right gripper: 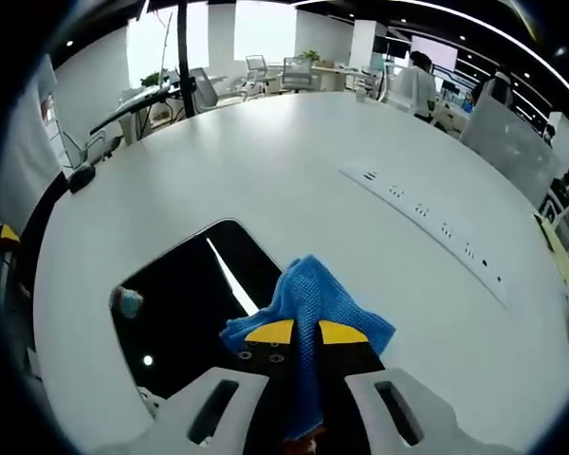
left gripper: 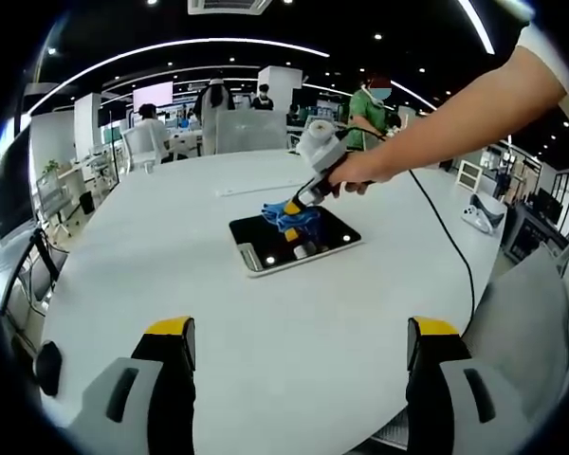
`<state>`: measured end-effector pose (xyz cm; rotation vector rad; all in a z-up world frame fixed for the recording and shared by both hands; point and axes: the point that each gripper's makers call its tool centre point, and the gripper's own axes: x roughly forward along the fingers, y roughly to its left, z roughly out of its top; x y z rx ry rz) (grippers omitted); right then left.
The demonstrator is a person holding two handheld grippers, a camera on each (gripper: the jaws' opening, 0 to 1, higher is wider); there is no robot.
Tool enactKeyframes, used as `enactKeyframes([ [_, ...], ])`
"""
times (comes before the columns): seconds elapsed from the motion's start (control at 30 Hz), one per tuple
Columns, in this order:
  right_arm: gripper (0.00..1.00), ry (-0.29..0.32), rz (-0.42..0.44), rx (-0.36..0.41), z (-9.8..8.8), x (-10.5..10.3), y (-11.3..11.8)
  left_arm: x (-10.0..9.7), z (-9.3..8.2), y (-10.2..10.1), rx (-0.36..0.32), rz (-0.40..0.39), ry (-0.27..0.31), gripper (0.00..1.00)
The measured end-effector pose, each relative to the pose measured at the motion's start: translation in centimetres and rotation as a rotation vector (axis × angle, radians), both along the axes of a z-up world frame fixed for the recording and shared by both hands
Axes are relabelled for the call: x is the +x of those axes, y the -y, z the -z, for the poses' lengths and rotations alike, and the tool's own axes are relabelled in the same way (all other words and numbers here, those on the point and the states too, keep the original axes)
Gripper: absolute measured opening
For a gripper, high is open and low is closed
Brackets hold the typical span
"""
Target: Wipe the mirror surface with the cleaning cloth until all visible marks leave the cleaned area.
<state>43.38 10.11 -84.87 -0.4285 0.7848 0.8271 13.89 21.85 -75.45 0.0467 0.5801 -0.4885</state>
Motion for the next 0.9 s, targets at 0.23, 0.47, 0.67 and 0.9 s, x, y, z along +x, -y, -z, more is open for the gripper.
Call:
enactKeyframes([
  [0.23,0.03,0.0,-0.001,-0.009,0.3,0.7,0.8,0.0,-0.2,0.2,-0.004,0.0,0.001,0.93],
  [0.47,0.03,0.007,-0.003,-0.033,0.5,1.5,2.1,-0.1,0.0,0.2,-0.006,0.001,0.0,0.93],
  [0.67,0.03,0.011,0.007,-0.044,0.6,1.6,3.1,-0.1,0.1,0.1,-0.005,-0.001,-0.002,0.93],
  [0.9,0.03,0.016,0.017,-0.055,0.5,0.9,4.0,0.0,0.0,0.2,-0.009,-0.002,0.001,0.93],
])
